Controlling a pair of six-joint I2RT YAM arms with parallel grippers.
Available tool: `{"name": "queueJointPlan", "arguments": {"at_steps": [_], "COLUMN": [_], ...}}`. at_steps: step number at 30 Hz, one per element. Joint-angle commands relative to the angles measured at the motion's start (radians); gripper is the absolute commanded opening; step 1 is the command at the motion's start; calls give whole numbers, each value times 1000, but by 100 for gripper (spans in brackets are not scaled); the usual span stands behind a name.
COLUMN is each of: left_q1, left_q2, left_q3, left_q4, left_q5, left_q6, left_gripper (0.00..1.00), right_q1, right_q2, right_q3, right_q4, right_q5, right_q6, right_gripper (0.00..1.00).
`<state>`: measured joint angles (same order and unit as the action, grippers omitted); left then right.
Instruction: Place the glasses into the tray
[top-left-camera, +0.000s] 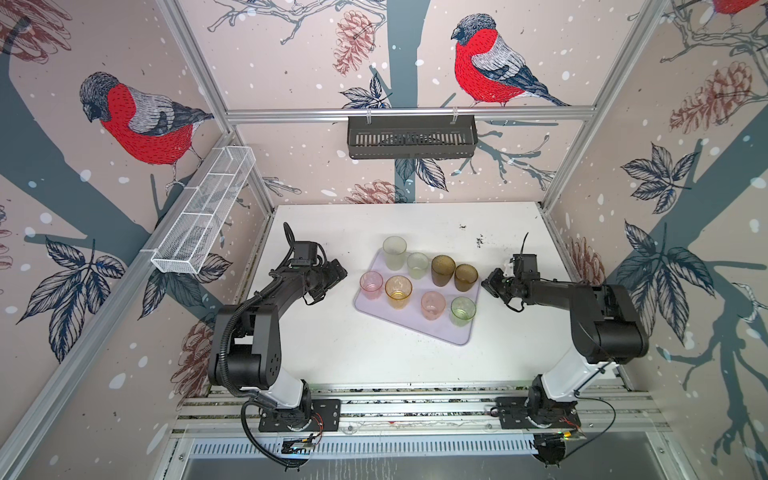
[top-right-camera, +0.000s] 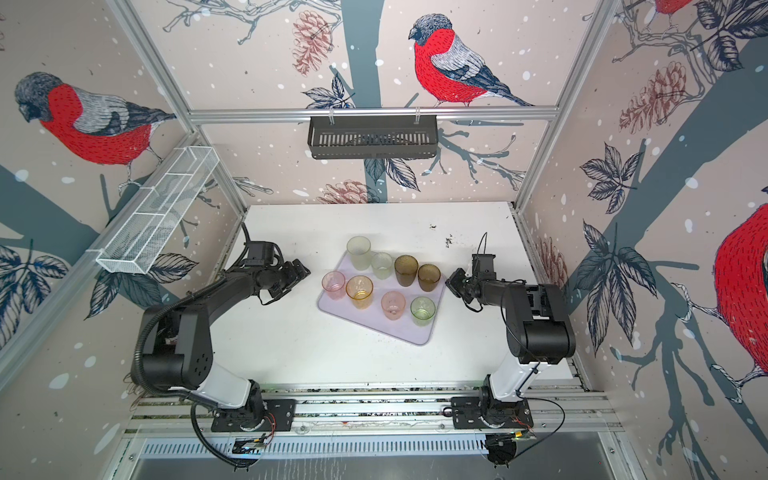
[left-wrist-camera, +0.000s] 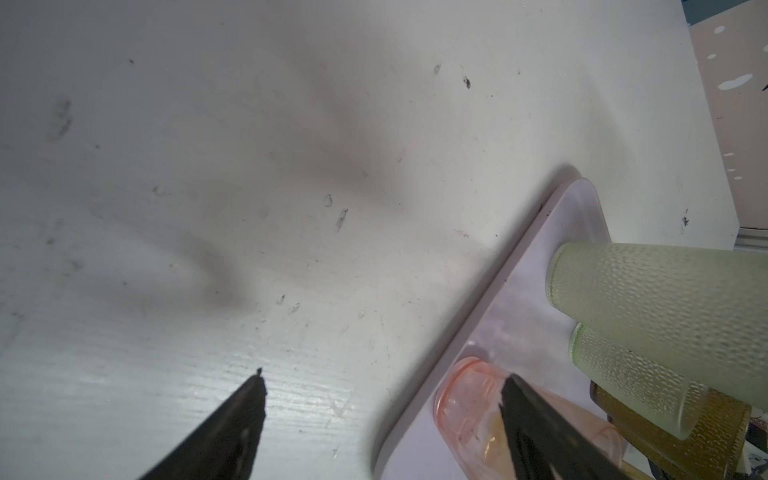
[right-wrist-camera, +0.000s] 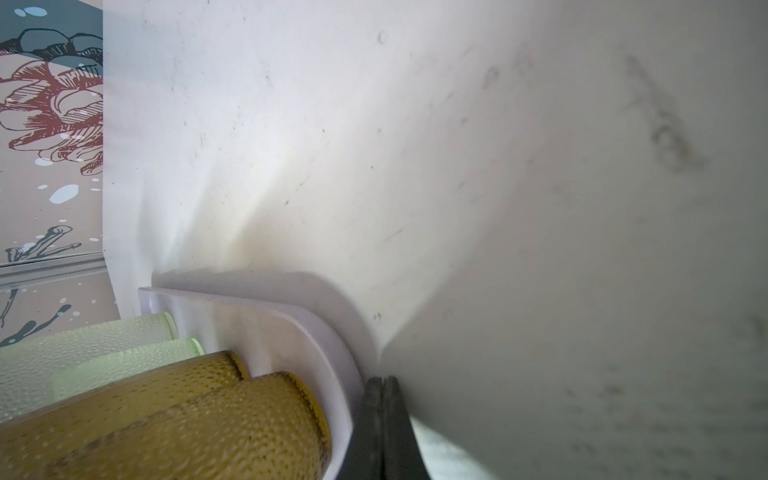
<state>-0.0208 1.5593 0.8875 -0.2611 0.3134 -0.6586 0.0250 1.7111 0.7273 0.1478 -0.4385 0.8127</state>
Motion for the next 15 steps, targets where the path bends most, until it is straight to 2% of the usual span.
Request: {"name": "queueJointPlan", "arguments": {"at_steps": [1,15], "left_q1": [4,4], "left_q2": [8,13], "left_q3": [-3,-17], "left_q4": [48,16], "left_q5": [32,-14], "left_q6": [-13,-3], "left_gripper": [80,77], "right_q1": [12,64], "right_q2": [27,146], "right_q3": [27,132], "right_q4": [17,45], "right_q5": [-12,-34], "right_q6": [0,3], "right_gripper": [4,3]}}
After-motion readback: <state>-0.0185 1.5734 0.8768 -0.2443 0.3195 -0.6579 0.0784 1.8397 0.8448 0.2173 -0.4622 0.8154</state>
